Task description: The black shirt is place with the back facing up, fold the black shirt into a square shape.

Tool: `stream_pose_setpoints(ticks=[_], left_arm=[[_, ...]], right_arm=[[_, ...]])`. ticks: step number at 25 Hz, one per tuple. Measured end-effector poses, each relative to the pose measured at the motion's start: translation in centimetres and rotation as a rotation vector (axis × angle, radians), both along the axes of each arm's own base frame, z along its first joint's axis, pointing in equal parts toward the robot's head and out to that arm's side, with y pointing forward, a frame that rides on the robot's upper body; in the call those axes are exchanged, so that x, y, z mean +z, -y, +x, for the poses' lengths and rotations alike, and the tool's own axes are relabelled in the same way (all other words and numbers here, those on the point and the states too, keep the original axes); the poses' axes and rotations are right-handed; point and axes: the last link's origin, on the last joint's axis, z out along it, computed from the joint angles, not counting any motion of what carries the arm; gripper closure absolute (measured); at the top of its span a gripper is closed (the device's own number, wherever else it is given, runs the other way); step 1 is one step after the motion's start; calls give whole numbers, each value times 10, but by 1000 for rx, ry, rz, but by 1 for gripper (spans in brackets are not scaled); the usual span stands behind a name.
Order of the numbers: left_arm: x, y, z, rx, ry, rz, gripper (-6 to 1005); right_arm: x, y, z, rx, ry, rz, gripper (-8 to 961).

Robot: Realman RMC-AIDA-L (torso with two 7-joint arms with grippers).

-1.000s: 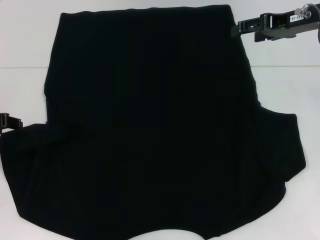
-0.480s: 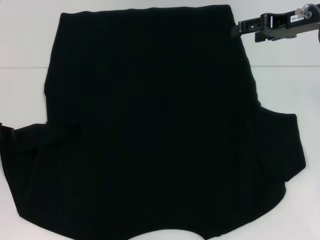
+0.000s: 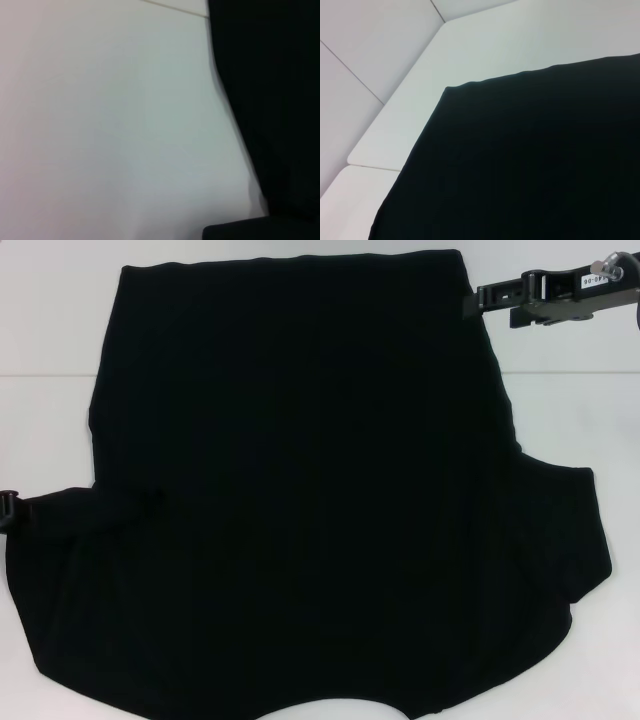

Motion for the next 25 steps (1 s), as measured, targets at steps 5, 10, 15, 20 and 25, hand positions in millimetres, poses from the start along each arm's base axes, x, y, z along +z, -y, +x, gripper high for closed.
stream_pose_setpoints(ticks=[5,10,15,20,25], left_arm=[[0,0,1,-1,-1,-1,652],[0,1,0,-3,-1,-7,849],[5,6,7,-50,35,-25,995],[13,18,17,-102,99,-76,1000],[15,31,23,-121,133,-145,1001]], right_arm=[[0,0,-1,2,-4,0,37],[0,0,-1,1,-5,0,37],[0,0,-1,-1,-6,-1,37],[0,0,-1,-1,-7,-3,37],[0,1,-1,-1,-8,-6,37]])
